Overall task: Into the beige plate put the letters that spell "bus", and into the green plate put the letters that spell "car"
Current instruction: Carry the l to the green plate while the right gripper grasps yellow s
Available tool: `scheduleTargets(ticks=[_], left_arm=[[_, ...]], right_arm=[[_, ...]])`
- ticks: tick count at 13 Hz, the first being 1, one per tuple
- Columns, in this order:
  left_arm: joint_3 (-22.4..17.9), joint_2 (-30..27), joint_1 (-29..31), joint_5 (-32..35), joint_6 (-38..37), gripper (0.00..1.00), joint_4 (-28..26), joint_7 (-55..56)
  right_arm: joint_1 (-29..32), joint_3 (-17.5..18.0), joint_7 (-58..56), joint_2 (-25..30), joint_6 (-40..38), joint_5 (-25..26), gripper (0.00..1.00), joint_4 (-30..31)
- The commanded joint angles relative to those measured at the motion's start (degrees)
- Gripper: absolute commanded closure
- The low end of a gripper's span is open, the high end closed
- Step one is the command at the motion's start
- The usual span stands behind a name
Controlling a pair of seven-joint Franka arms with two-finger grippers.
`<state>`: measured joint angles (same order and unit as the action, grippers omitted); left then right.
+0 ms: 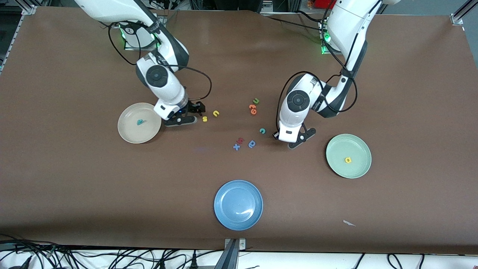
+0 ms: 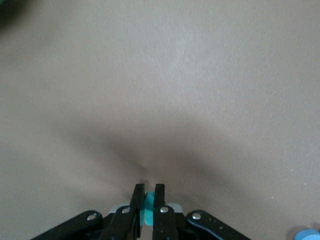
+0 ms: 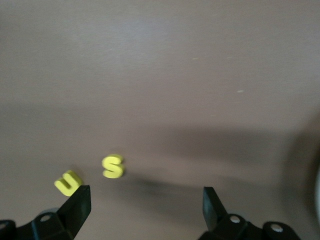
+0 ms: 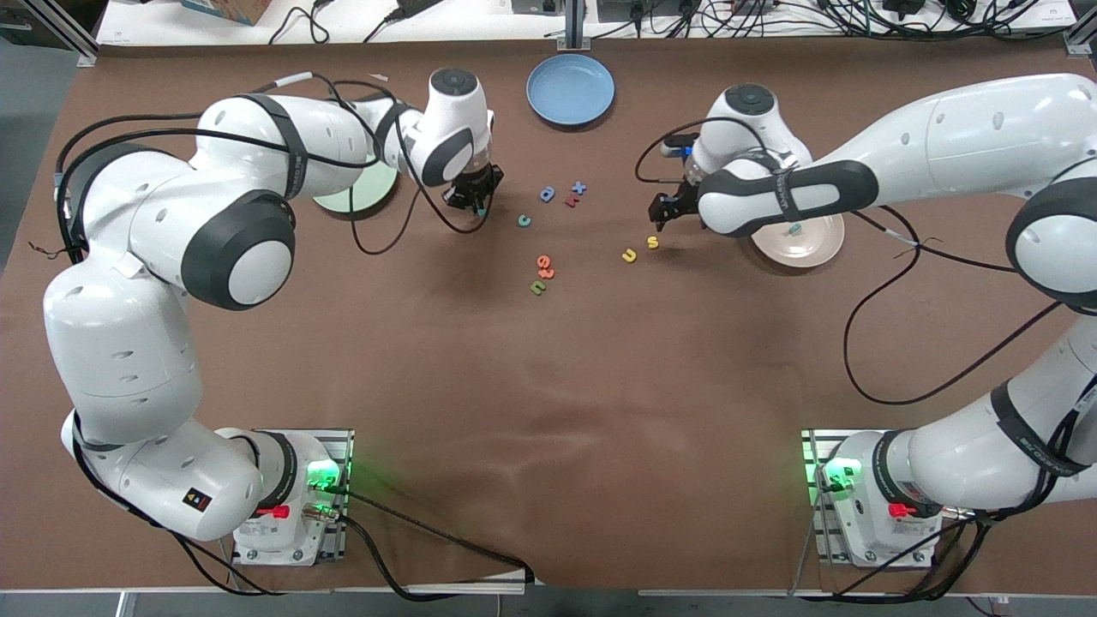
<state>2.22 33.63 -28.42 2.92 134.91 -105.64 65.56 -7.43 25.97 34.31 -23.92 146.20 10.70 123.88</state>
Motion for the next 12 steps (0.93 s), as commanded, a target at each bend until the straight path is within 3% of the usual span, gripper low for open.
scheduleTargets(ticks=[1,6,10,11,12], left_arm=[[0.1,0.5,4.0,2.0,-9.3,1.00,6.4,-12.2],[0.0,0.3,14.2,6.1,-12.9,1.00,8.1,-42.8],[0.1,1.1,21.2,10.8,-12.3,1.00,8.1,-58.3],[0.2,1.7,22.6,10.4,-12.3,0.45,8.3,-62.7],[0.3,2.1,23.0,9.4,-12.2,0.00,9.9,-65.6]], right_arm=[[-2.1,0.0,7.4,-3.7,0.0,6.3,0.01,-2.9],[-3.6,0.0,17.2,-8.3,0.4,16.5,0.04,-4.9],[-4.3,0.0,19.2,-9.8,0.5,17.9,0.09,-6.0],[-4.4,0.0,19.2,-10.0,0.7,17.9,0.10,-6.0],[-4.4,0.0,19.2,-10.1,1.3,17.9,0.12,-6.0]])
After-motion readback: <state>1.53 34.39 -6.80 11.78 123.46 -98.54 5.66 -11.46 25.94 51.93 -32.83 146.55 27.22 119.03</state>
